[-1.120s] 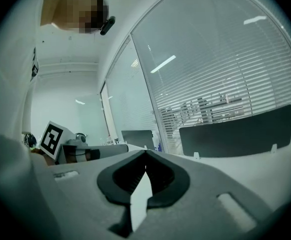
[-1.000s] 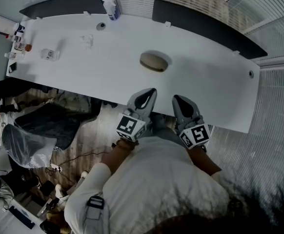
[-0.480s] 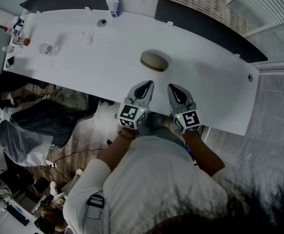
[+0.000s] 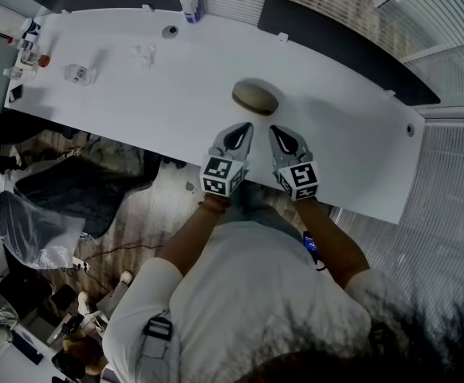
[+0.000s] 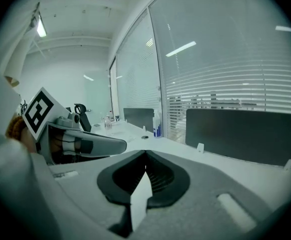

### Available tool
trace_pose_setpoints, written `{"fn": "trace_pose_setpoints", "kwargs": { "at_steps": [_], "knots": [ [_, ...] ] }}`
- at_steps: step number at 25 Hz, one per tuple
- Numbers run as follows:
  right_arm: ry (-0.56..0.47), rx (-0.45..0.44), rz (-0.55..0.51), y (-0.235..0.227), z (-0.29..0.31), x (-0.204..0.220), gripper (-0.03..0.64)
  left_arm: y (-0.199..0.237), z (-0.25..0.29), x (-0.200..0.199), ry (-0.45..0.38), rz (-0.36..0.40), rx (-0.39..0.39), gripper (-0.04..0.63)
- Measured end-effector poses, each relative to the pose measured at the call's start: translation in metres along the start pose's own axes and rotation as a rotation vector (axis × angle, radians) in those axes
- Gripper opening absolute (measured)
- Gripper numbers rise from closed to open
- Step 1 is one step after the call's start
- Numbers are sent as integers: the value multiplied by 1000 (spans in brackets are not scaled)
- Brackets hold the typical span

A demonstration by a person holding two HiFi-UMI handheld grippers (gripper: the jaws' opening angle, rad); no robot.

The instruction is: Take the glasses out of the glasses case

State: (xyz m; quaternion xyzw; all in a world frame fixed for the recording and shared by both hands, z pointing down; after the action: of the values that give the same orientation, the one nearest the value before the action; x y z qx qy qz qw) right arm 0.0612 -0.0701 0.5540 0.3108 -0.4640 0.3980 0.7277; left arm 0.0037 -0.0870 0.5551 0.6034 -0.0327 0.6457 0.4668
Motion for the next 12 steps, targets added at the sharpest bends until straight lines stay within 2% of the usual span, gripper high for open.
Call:
{"fn": "trace_pose_setpoints", "kwargs": {
  "at_steps": [7,12],
  "knots": [
    [44,-34,-36,-5,37,22,-2,20,19,19,46,-1,-45,2],
    [108,-49,-77,-11,63,49,-2,42,34,35,58,-73,-97,2]
  ]
}}
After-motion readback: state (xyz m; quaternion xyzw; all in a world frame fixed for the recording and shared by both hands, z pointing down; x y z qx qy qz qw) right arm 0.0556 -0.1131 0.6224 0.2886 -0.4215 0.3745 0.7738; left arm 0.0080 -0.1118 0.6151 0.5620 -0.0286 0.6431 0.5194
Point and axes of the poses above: the fingertips, and each gripper's own axes: z forward along the fingers, y to its left, x out of its underside, the point moved 1 cm from there along -z, backward along the fingers, and after that the axes turned 9 degrees about -z, right-handed, at the moved point
